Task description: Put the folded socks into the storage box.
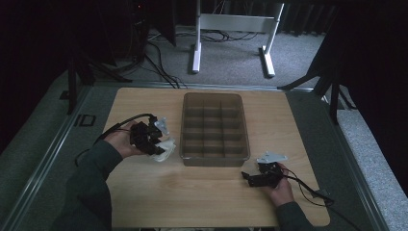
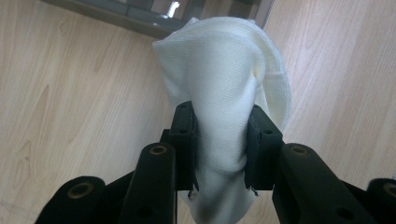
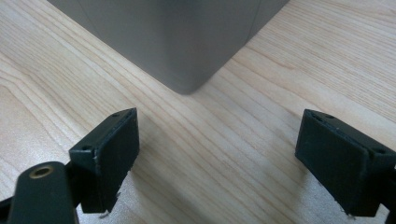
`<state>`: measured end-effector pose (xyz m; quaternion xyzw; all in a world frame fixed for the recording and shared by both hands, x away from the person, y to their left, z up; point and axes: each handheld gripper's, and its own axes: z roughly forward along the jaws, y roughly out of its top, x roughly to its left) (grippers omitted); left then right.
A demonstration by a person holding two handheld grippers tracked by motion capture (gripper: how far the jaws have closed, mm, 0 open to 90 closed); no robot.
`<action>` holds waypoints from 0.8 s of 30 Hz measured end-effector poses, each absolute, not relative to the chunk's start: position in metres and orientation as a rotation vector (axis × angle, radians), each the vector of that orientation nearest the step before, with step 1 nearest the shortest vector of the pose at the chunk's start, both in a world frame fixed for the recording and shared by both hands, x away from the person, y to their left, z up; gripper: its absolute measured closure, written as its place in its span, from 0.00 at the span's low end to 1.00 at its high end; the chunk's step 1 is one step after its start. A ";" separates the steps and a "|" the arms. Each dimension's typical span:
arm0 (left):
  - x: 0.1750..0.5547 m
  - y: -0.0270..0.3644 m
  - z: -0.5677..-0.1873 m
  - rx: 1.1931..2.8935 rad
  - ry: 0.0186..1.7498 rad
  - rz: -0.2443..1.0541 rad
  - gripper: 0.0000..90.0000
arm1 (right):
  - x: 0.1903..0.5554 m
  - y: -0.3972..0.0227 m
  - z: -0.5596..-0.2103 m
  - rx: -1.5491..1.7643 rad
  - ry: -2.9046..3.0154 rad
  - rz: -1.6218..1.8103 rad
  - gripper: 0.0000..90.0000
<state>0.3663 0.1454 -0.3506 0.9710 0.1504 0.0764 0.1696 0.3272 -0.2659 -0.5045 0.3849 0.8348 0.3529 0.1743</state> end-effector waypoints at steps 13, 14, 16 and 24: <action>0.377 0.136 -0.352 2.762 0.418 0.194 0.77 | 0.327 -0.266 -0.505 1.092 2.365 1.001 0.15; 0.377 0.135 -0.351 2.765 0.411 0.191 0.77 | 0.327 -0.266 -0.505 1.091 2.366 1.001 0.15; 0.378 0.133 -0.349 2.763 0.399 0.193 0.77 | 0.327 -0.266 -0.505 1.092 2.366 1.001 0.15; 0.382 0.125 -0.346 2.757 0.347 0.192 0.78 | 0.327 -0.266 -0.505 1.093 2.365 1.002 0.15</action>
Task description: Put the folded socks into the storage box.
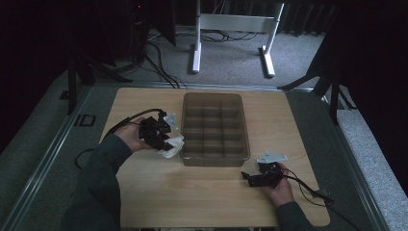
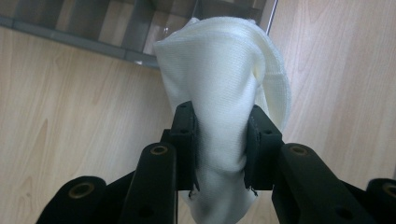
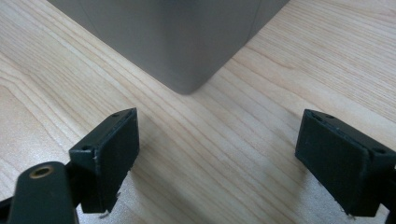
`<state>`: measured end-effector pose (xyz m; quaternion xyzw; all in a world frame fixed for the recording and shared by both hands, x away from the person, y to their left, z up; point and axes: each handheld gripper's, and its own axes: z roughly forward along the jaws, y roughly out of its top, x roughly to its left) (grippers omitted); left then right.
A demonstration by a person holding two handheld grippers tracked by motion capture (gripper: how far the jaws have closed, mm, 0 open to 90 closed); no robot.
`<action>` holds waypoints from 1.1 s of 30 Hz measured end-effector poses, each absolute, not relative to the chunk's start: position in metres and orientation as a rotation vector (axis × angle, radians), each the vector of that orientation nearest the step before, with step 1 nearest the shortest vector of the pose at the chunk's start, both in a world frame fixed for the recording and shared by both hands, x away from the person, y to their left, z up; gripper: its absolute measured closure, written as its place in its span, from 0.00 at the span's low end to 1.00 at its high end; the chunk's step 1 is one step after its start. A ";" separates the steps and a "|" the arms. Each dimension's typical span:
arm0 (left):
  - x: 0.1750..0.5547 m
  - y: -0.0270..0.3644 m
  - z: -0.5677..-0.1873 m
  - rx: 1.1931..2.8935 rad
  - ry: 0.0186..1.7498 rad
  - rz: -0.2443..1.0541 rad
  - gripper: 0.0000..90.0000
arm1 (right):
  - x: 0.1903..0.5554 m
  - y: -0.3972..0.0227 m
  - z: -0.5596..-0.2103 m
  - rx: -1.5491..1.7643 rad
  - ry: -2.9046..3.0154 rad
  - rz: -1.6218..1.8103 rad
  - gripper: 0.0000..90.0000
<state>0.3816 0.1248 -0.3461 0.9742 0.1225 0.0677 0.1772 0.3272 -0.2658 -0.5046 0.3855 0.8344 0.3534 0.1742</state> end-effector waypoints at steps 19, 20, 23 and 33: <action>0.391 0.101 -0.342 2.762 0.288 0.207 0.78 | 0.327 -0.266 -0.505 1.093 2.365 1.002 0.15; 0.391 0.101 -0.342 2.762 0.288 0.207 0.78 | 0.327 -0.266 -0.505 1.092 2.366 1.002 0.15; 0.393 0.097 -0.339 2.734 0.273 0.196 0.78 | 0.327 -0.266 -0.505 1.092 2.365 1.002 0.15; 0.397 0.085 -0.346 2.756 0.249 0.176 0.78 | 0.327 -0.266 -0.505 1.091 2.365 1.002 0.15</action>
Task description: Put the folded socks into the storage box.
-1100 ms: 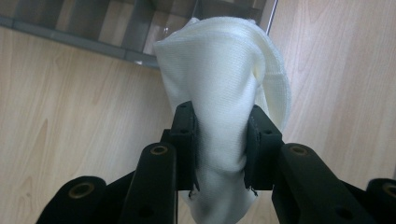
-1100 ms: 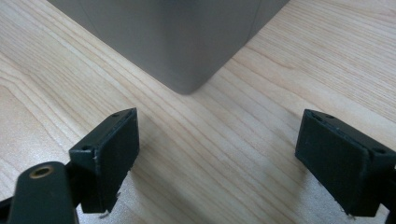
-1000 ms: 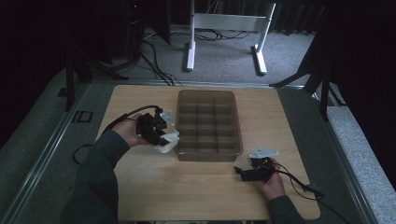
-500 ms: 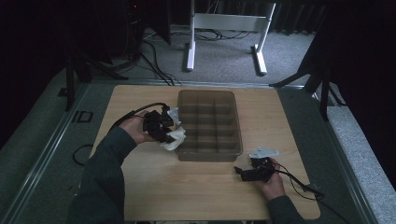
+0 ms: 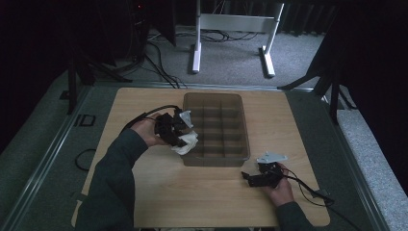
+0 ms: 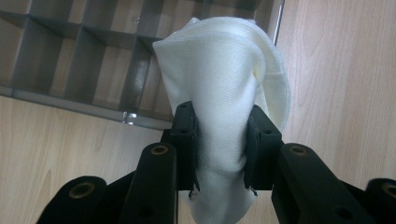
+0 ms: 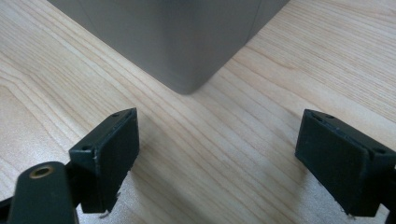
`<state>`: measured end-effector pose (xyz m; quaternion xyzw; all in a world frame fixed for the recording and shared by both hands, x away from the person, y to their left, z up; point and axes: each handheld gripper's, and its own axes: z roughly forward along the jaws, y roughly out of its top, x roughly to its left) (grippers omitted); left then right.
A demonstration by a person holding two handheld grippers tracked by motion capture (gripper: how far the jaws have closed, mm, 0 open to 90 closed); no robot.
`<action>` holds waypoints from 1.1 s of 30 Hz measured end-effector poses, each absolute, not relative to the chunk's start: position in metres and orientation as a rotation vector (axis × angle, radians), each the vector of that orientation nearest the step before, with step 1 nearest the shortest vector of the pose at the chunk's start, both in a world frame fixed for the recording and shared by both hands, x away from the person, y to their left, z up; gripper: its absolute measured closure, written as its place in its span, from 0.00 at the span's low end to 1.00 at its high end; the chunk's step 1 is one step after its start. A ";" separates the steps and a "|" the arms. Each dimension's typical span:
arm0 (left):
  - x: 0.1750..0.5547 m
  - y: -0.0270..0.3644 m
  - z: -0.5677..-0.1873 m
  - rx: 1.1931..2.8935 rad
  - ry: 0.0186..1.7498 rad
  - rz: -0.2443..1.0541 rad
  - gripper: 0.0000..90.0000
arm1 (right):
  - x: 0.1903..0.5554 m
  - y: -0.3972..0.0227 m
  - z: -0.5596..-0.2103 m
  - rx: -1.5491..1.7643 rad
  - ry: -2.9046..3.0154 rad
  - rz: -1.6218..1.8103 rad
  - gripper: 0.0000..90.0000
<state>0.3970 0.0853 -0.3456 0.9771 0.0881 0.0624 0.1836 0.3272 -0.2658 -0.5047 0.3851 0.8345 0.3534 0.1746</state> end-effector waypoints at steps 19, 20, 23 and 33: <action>0.404 0.060 -0.351 2.838 0.170 0.170 0.78 | 0.327 -0.266 -0.505 1.090 2.366 1.002 0.15; 0.404 0.058 -0.352 2.843 0.160 0.168 0.78 | 0.327 -0.266 -0.505 1.089 2.366 1.002 0.15; 0.405 0.056 -0.354 2.847 0.161 0.158 0.78 | 0.327 -0.266 -0.505 1.089 2.366 1.002 0.15; 0.410 0.050 -0.364 2.895 0.148 0.145 0.78 | 0.327 -0.266 -0.505 1.089 2.366 1.002 0.15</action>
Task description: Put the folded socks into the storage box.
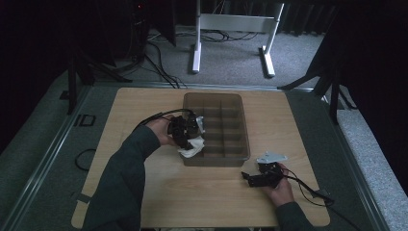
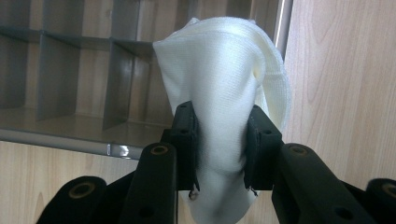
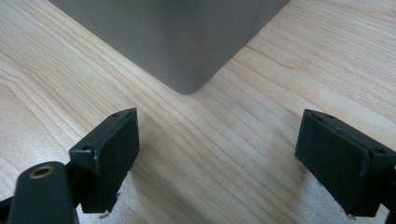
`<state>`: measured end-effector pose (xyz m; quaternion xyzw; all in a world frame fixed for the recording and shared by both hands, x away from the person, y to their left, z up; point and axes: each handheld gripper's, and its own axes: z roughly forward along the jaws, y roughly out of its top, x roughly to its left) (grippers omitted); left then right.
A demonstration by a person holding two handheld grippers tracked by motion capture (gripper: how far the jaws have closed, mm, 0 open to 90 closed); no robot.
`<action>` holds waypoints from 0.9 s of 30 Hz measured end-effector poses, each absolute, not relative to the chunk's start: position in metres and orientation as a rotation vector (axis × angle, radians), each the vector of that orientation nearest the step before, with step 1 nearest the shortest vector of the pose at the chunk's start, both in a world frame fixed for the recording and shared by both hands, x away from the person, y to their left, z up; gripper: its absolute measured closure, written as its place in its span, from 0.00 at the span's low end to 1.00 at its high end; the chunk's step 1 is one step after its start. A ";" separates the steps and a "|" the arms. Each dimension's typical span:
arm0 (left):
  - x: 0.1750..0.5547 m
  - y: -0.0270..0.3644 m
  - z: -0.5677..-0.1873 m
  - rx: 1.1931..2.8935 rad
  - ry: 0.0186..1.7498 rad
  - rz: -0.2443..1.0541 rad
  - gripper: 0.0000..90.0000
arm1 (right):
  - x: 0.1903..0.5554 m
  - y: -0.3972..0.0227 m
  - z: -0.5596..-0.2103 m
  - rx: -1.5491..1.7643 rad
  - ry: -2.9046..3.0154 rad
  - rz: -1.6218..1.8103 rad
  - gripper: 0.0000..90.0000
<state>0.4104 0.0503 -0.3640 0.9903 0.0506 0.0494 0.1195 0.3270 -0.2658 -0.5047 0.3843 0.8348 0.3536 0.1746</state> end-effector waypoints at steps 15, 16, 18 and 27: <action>0.414 0.041 -0.371 2.923 0.147 0.135 0.78 | 0.327 -0.266 -0.505 1.088 2.366 1.002 0.15; 0.414 0.041 -0.371 2.926 0.145 0.134 0.78 | 0.327 -0.266 -0.505 1.088 2.366 1.002 0.15; 0.414 0.040 -0.373 2.923 0.148 0.130 0.78 | 0.327 -0.266 -0.505 1.088 2.366 1.002 0.15; 0.418 0.033 -0.382 2.960 0.137 0.086 0.78 | 0.327 -0.266 -0.505 1.088 2.366 1.002 0.15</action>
